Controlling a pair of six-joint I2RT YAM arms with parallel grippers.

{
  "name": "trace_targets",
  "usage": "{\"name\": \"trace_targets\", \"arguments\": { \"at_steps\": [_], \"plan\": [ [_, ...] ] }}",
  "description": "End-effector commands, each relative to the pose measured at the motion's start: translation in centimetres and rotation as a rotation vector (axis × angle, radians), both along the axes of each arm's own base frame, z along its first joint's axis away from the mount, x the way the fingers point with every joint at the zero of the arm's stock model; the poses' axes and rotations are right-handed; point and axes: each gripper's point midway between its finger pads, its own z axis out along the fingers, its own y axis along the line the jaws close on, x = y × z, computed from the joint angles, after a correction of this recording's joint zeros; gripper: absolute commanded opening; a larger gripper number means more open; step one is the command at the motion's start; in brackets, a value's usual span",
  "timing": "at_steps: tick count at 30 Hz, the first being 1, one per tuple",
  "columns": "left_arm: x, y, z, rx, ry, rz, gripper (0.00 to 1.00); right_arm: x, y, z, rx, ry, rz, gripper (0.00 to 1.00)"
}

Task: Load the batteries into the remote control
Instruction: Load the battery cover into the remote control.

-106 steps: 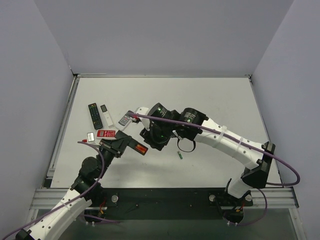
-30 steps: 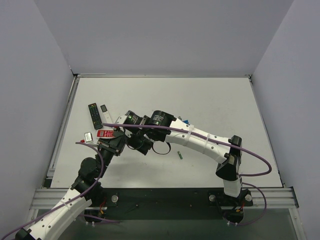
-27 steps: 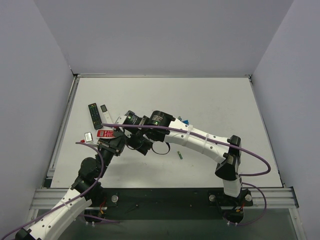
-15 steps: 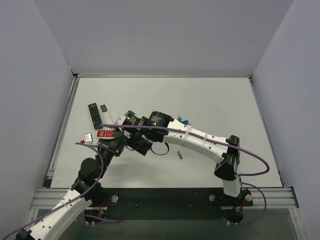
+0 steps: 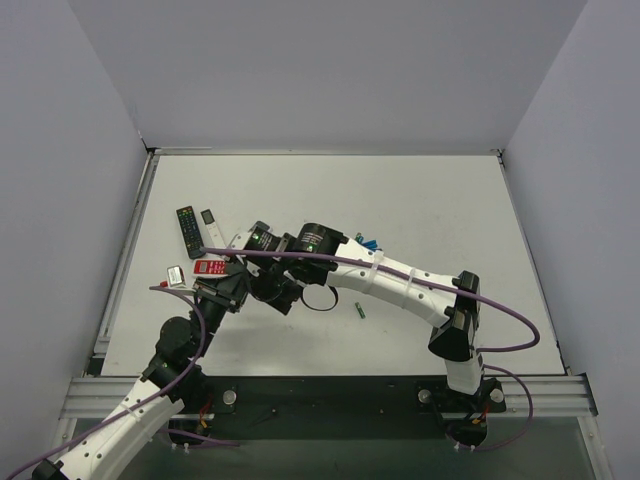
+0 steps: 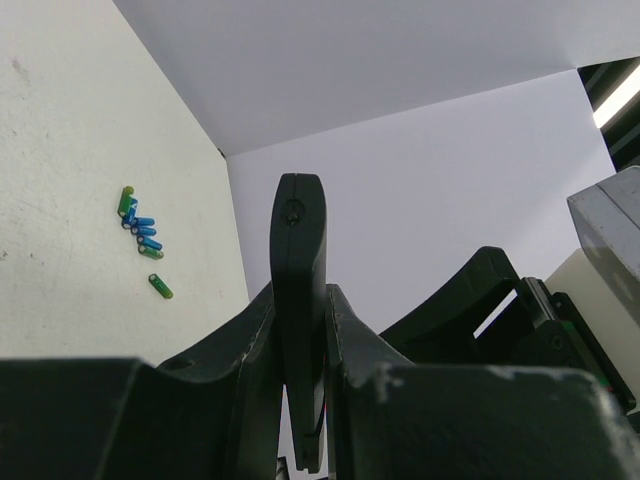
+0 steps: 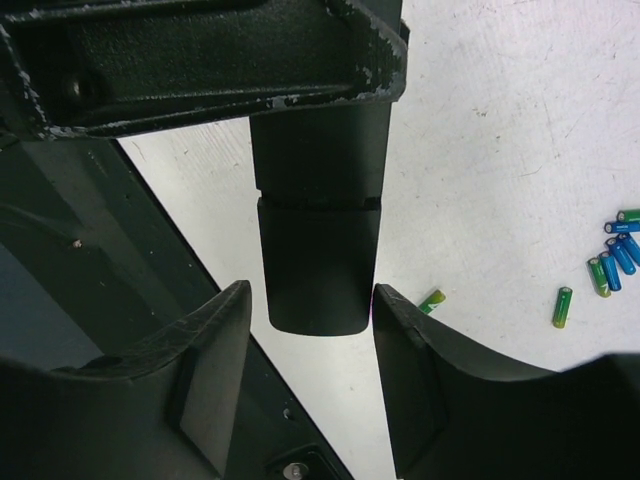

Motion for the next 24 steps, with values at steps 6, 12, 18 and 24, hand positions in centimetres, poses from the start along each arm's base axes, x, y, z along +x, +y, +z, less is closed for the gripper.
{"name": "trace_targets", "arguments": {
  "at_steps": [6, 12, 18, 24],
  "plan": [
    [0.2, 0.2, -5.7, 0.022, 0.064, 0.009, 0.00, -0.9, 0.3, 2.0, 0.037, -0.008, 0.004, 0.58],
    [0.1, 0.1, -5.8, 0.022, 0.069, 0.003, 0.00, -1.1, 0.4, 5.3, 0.120, -0.042, 0.016, 0.75],
    [-0.1, -0.1, -5.4, 0.015, 0.060, -0.010, 0.00, -0.6, -1.2, 8.0, 0.173, -0.119, 0.029, 0.82],
    [-0.2, -0.4, -5.6, 0.023, 0.071, -0.028, 0.00, -1.7, -2.2, 7.8, 0.229, -0.139, 0.160, 0.81]
  ]
}}
